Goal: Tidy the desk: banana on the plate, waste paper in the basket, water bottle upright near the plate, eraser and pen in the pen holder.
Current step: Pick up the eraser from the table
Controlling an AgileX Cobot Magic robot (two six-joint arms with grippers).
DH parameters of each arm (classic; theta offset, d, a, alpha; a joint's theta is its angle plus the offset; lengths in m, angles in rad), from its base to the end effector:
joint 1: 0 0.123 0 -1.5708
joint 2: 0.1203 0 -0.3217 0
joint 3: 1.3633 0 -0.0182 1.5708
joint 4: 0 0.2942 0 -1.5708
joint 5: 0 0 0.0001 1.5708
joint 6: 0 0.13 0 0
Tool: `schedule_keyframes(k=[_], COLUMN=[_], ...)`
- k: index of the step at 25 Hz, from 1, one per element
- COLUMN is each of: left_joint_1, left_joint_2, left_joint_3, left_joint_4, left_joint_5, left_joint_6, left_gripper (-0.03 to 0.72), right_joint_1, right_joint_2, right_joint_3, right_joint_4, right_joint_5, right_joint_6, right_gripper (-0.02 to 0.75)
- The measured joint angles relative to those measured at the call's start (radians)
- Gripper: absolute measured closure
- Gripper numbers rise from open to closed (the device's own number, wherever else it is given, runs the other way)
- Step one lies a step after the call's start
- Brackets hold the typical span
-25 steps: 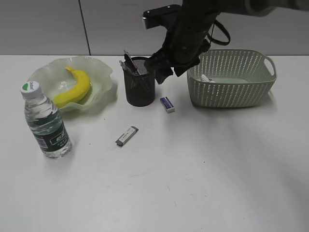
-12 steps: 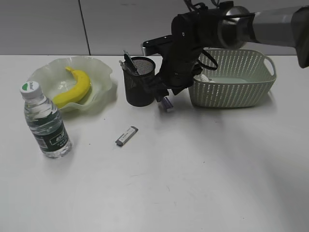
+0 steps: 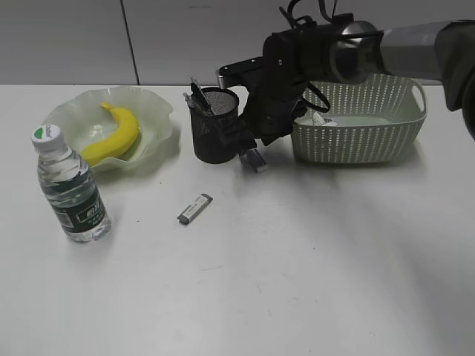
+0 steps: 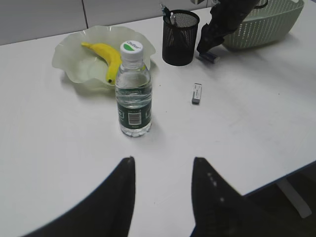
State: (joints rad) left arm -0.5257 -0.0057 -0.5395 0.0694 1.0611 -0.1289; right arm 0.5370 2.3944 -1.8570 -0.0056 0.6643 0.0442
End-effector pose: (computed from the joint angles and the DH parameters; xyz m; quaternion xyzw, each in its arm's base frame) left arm 0.0256 -0.0057 0.2945 0.1636 0.8248 -0.1409 0.5226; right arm 0.5076 0.3017 0.0833 -0.2393 0.9442 0.0627 0.2173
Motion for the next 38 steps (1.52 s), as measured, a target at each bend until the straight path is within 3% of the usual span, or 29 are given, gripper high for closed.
schedule_keyframes(k=[14, 18, 22, 24, 38], left_joint_1=[0.0, 0.0, 0.0, 0.0, 0.0], left_joint_2=[0.0, 0.0, 0.0, 0.0, 0.0], left_joint_3=[0.0, 0.0, 0.0, 0.0, 0.0], left_joint_4=[0.0, 0.0, 0.0, 0.0, 0.001], left_joint_5=[0.0, 0.0, 0.0, 0.0, 0.0], left_joint_6=[0.0, 0.0, 0.0, 0.0, 0.0], left_gripper=[0.399, 0.399, 0.399, 0.399, 0.399], right_joint_1=[0.01, 0.052, 0.134, 0.153, 0.081], right_joint_2=[-0.03, -0.056, -0.057, -0.057, -0.057], right_joint_3=[-0.046, -0.047, -0.036, -0.032, 0.037], right_joint_4=[-0.01, -0.098, -0.262, -0.274, -0.238], right_joint_5=[0.136, 0.179, 0.201, 0.182, 0.039], right_joint_6=[0.0, 0.001, 0.118, 0.153, 0.165], right_gripper=[0.283, 0.283, 0.283, 0.283, 0.305])
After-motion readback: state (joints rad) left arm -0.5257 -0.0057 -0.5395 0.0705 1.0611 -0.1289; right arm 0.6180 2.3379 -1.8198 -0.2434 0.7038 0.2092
